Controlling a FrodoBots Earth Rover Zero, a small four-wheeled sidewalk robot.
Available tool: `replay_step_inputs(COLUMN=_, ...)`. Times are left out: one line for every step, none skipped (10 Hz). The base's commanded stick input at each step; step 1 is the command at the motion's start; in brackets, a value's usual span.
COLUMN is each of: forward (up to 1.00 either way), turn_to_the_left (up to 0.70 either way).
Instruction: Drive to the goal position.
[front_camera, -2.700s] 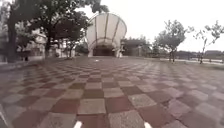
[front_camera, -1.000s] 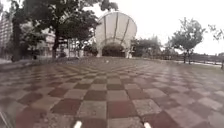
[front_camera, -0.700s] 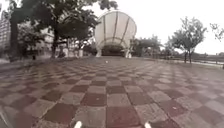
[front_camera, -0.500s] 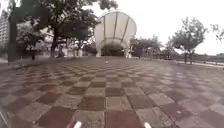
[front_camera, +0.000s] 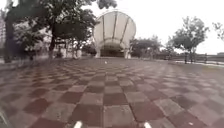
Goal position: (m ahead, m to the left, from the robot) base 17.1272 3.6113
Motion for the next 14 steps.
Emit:
replay_step_inputs(forward=0.5, turn_to_the_left=0.0)
replay_step_inputs(forward=0.5, turn_to_the_left=0.0)
replay_step_inputs(forward=0.5, turn_to_the_left=0.0)
replay_step_inputs(forward=0.5, turn_to_the_left=0.0)
replay_step_inputs(forward=0.5, turn_to_the_left=0.0)
replay_step_inputs(forward=0.5, turn_to_the_left=0.0)
replay_step_inputs(forward=0.5, turn_to_the_left=0.0)
replay_step_inputs(forward=0.5, turn_to_the_left=0.0)
replay_step_inputs(forward=0.5, turn_to_the_left=0.0)
replay_step_inputs(forward=0.5, turn_to_the_left=0.0)
replay_step_inputs(forward=0.5, turn_to_the_left=0.0)
replay_step_inputs(forward=0.5, turn_to_the_left=0.0)
replay_step_inputs(forward=0.5, turn_to_the_left=0.0)
replay_step_inputs(forward=0.5, turn_to_the_left=0.0)
